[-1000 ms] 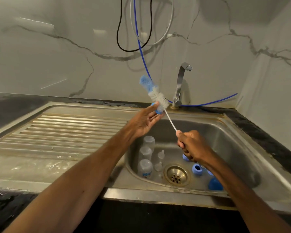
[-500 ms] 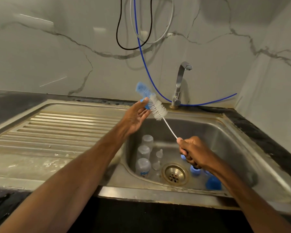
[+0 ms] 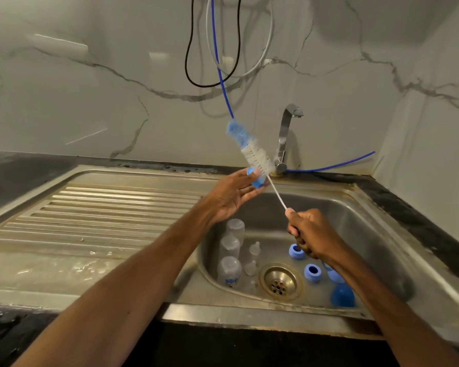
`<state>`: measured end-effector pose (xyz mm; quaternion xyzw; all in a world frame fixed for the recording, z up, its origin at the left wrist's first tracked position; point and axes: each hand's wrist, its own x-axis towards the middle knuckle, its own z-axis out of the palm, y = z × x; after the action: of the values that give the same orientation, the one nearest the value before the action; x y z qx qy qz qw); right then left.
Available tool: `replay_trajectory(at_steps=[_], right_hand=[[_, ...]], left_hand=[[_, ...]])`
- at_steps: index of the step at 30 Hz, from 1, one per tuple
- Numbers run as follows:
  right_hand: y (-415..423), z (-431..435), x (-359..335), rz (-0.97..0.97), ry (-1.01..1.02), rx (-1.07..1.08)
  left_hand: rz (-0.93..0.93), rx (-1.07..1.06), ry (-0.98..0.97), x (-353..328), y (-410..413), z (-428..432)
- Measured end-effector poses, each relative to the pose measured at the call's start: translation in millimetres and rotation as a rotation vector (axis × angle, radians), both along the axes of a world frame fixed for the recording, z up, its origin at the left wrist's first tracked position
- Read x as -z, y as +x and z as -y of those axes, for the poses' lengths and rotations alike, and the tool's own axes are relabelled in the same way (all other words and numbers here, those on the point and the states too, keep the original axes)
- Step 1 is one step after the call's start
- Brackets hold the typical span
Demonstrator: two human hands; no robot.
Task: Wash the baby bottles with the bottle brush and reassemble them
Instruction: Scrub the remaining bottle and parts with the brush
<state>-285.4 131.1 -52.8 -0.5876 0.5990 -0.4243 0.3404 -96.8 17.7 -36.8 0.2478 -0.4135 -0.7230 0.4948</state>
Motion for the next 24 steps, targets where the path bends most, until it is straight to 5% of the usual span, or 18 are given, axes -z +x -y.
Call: replay_trajectory(at_steps=[4, 9, 14, 18, 24], right_hand=[[-2, -8, 4, -0.015, 0.064, -0.087], [-5, -1, -1, -0.033, -0.003, 0.031], [-4, -9, 6, -0.055, 0.05, -0.035], [-7, -2, 0, -0.089, 0.003, 0.051], [-7, -8, 6, -0.102, 0.034, 0.036]], left_hand=[[-0.11, -0.178, 0.035, -2, 3, 10], [0.033, -0.008, -0.018, 6, -7, -3], [-0.091, -0.219, 0.036, 2, 1, 9], [0.045, -0.049, -0.022, 8, -4, -1], [-0.105, -0.178, 0.057, 2, -2, 4]])
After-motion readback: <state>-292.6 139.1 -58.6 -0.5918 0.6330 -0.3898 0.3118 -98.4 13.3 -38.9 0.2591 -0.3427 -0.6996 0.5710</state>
